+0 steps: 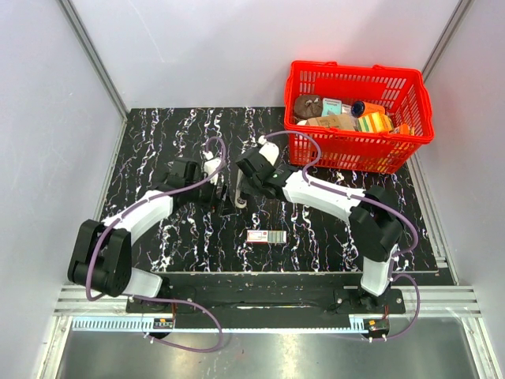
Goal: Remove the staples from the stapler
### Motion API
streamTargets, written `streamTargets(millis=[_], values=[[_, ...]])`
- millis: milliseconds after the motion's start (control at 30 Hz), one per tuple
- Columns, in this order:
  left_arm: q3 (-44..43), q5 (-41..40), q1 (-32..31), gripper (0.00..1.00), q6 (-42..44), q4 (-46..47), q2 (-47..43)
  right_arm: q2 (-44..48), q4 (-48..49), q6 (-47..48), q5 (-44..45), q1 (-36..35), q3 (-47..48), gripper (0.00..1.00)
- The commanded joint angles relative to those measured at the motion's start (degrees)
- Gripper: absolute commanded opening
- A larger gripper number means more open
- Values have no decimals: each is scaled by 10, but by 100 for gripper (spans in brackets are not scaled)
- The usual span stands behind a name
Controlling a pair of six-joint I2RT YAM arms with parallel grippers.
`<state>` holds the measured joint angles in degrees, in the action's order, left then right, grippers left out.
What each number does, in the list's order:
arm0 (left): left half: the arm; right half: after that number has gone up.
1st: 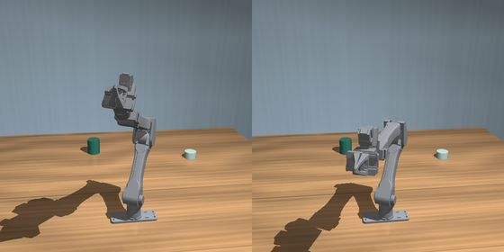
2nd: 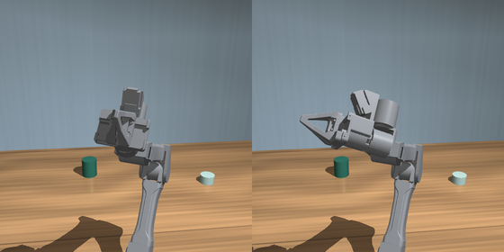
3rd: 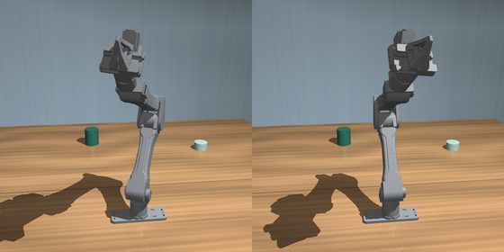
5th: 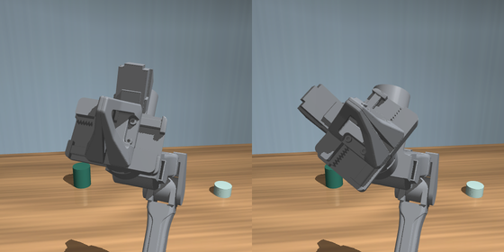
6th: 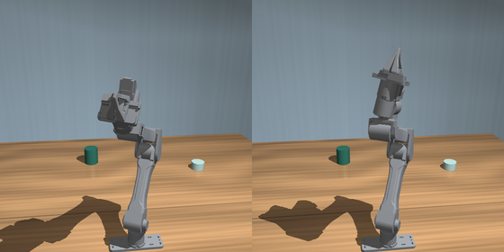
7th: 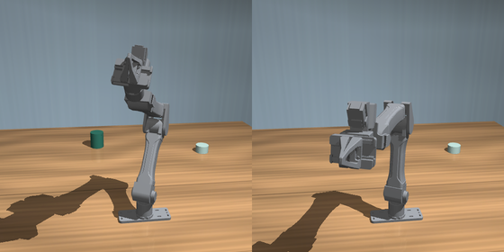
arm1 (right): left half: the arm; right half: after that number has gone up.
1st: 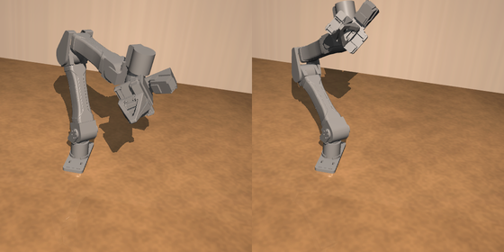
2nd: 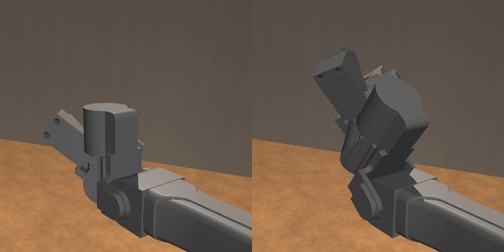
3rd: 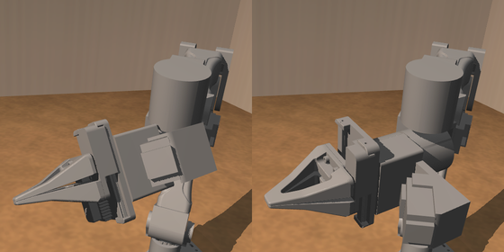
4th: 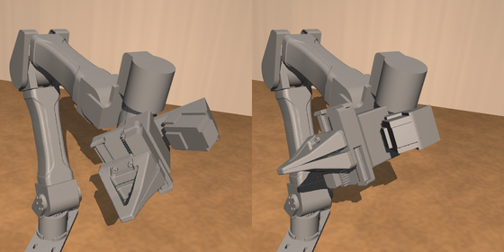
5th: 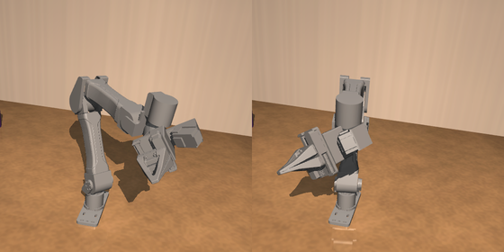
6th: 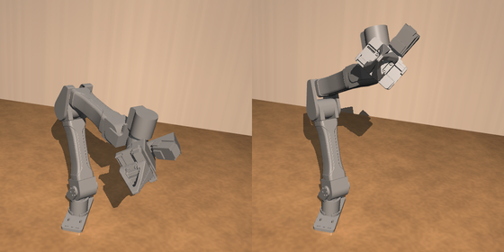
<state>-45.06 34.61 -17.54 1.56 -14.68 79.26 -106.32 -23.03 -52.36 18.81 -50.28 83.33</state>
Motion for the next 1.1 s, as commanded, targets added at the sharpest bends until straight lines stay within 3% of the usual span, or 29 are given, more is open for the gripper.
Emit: streamTargets(millis=[0, 667, 1067], values=[[-36, 82, 0, 83, -14, 46, 21, 36, 59, -22, 25, -3, -2, 0], [-48, 142, 5, 45, -48, 104, 77, 99, 83, -57, 3, -19, -45, 0], [-56, 145, 18, 10, -20, 121, 70, 115, 137, -72, -54, -25, -113, 0]])
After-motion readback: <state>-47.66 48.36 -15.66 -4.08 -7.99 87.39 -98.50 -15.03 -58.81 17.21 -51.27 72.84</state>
